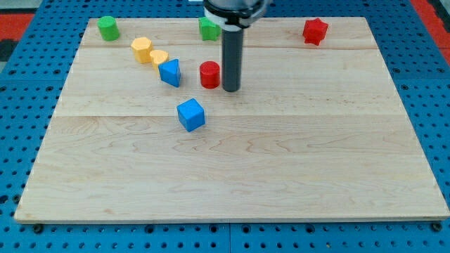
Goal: Move the blue triangle below the red circle
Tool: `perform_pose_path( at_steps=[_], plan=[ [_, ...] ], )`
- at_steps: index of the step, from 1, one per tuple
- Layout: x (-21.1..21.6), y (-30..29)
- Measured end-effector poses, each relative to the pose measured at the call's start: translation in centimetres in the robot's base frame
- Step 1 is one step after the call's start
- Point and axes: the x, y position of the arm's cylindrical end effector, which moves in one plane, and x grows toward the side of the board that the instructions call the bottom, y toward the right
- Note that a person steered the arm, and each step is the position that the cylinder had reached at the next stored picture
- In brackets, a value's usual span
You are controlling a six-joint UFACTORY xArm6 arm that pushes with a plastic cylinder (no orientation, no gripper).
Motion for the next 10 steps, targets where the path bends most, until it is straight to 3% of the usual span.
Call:
perform_pose_path(
  at_steps=[1, 3, 4, 5, 6, 8, 10],
  plan=[
    [-0.7, -2.7],
    [-6.7, -2.5],
    [-4.7, -2.2],
    [0.0, -6.4],
    [1.7, -14.3],
    [-3.4, -15.7],
    [-2.1, -11.9]
  ],
)
